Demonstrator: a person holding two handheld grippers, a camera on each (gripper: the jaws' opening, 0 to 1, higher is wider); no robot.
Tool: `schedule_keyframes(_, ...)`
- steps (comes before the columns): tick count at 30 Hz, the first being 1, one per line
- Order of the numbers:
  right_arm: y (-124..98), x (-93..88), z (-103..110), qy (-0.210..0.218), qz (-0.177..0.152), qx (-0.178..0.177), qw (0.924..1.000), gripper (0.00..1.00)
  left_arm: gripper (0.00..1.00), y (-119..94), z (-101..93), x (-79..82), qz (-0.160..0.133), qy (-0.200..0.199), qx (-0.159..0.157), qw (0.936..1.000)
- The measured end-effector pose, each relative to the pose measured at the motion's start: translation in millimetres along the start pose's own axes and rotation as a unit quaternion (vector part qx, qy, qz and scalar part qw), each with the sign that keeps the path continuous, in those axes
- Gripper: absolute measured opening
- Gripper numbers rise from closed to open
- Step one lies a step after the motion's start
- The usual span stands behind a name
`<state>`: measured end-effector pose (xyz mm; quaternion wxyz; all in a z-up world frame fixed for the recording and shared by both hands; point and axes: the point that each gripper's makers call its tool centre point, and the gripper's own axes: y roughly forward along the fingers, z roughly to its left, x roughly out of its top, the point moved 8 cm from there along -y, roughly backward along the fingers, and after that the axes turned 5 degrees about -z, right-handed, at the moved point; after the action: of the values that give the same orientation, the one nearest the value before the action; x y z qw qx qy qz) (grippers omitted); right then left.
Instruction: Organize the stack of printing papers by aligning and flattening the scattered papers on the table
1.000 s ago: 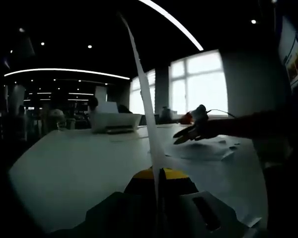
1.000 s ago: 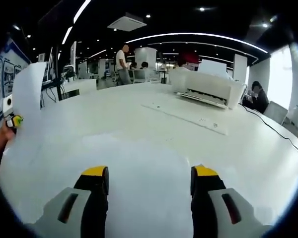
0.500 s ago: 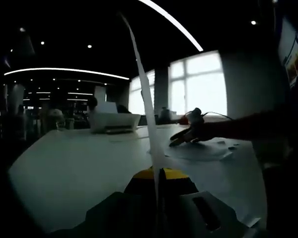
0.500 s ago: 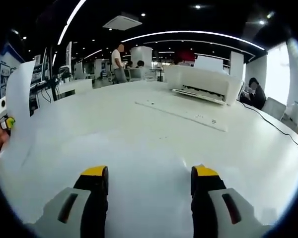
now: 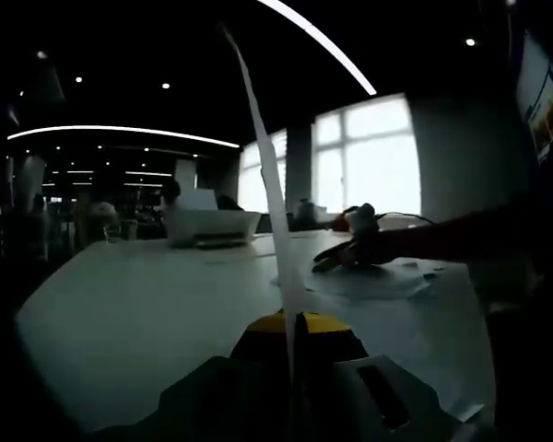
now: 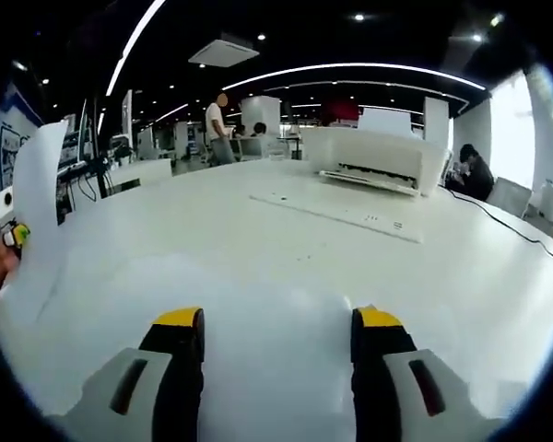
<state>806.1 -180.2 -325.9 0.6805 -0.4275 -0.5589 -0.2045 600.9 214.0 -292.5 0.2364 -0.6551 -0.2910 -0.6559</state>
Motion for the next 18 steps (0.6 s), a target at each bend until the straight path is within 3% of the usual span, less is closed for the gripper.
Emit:
schedule_keyframes(3, -0.2, 0.0, 1.2, 0.001, -0.001, -0.004, 1.0000, 0.59, 0.06, 0.0, 0.2, 0.2, -0.001, -0.001, 0.001, 1.0000)
schedule_keyframes(7, 0.5, 0.7, 7.1, -0.004, -0.014, 0.018, 0.9997, 0.37, 0.06, 0.1, 0.8, 0.4, -0.001, 0.000, 0.001, 1.0000)
schedule_keyframes(18, -3.9, 2.5, 8.9, -0.004, -0.006, 0.020, 0.9998, 0.23, 0.06, 0.7, 0.2, 2.0, -0.003, -0.003, 0.000, 1.0000)
